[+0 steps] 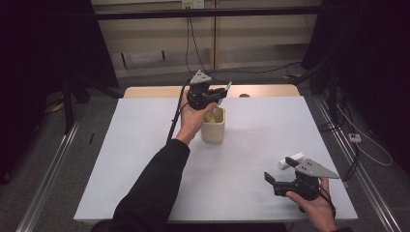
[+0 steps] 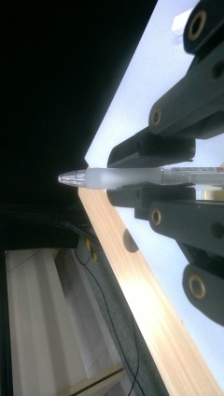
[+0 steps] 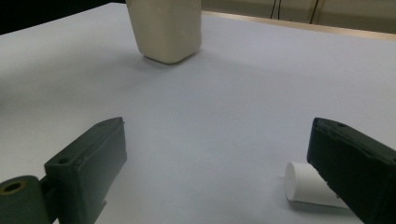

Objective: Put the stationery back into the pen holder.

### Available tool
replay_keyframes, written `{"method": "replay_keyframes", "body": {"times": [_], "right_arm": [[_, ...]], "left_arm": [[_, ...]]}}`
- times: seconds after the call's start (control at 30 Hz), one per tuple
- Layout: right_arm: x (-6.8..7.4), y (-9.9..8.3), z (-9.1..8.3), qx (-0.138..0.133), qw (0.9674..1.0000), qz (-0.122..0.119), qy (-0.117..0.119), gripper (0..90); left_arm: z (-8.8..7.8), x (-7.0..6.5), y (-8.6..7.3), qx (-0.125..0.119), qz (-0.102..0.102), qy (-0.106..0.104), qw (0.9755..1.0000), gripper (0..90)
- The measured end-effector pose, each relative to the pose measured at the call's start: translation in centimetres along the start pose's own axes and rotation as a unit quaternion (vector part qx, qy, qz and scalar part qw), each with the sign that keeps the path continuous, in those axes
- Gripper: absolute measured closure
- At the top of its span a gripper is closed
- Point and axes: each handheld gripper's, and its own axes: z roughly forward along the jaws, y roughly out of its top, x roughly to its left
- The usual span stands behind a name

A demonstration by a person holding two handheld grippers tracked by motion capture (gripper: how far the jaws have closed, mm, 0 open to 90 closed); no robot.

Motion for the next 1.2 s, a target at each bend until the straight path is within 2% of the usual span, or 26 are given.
{"method": "replay_keyframes", "body": {"times": [0.2,0.27,0.57,0.67,0.73,0.83,0.93,1.03,1.13,1.2], "right_arm": [[0.0,0.0,0.0,0.0,1.0,0.0,0.001,4.5],[0.0,0.0,0.0,-0.001,1.0,0.0,0.001,4.5],[0.1,0.0,0.2,0.003,1.0,0.0,0.004,4.5],[0.1,0.0,0.2,0.003,1.0,-0.001,0.004,4.5],[0.1,0.0,0.2,0.002,1.0,0.0,0.003,4.5],[0.1,0.0,0.2,0.002,1.0,0.0,0.003,4.5],[0.1,0.0,0.2,0.001,1.0,-0.002,0.004,4.5],[0.1,0.0,0.2,0.001,1.0,-0.002,0.003,4.5],[0.1,0.0,0.1,0.001,1.0,-0.002,0.002,4.5],[0.1,0.0,0.1,0.002,1.0,-0.003,0.001,4.5]], "left_arm": [[0.1,0.1,-0.5,0.004,0.001,0.002,1.0,80.7],[0.2,0.2,-0.8,0.004,-0.004,0.001,1.0,80.7],[0.0,0.0,-2.0,0.022,-0.002,-0.002,0.9998,80.4],[-0.2,0.3,-2.1,0.024,-0.013,-0.006,0.9996,77.9],[-0.3,0.5,-2.2,0.015,-0.025,-0.017,0.9994,65.8],[-0.7,0.5,-2.1,0.021,-0.019,0.0,0.9996,52.0],[-1.1,0.6,-2.0,0.022,-0.019,0.008,0.9995,44.4],[-1.6,0.6,-2.1,0.031,-0.02,0.016,0.9992,31.9],[-2.0,0.5,-2.3,0.046,-0.014,0.016,0.9987,23.0],[-2.3,0.6,-2.5,0.051,-0.019,0.011,0.9984,18.1]]}}
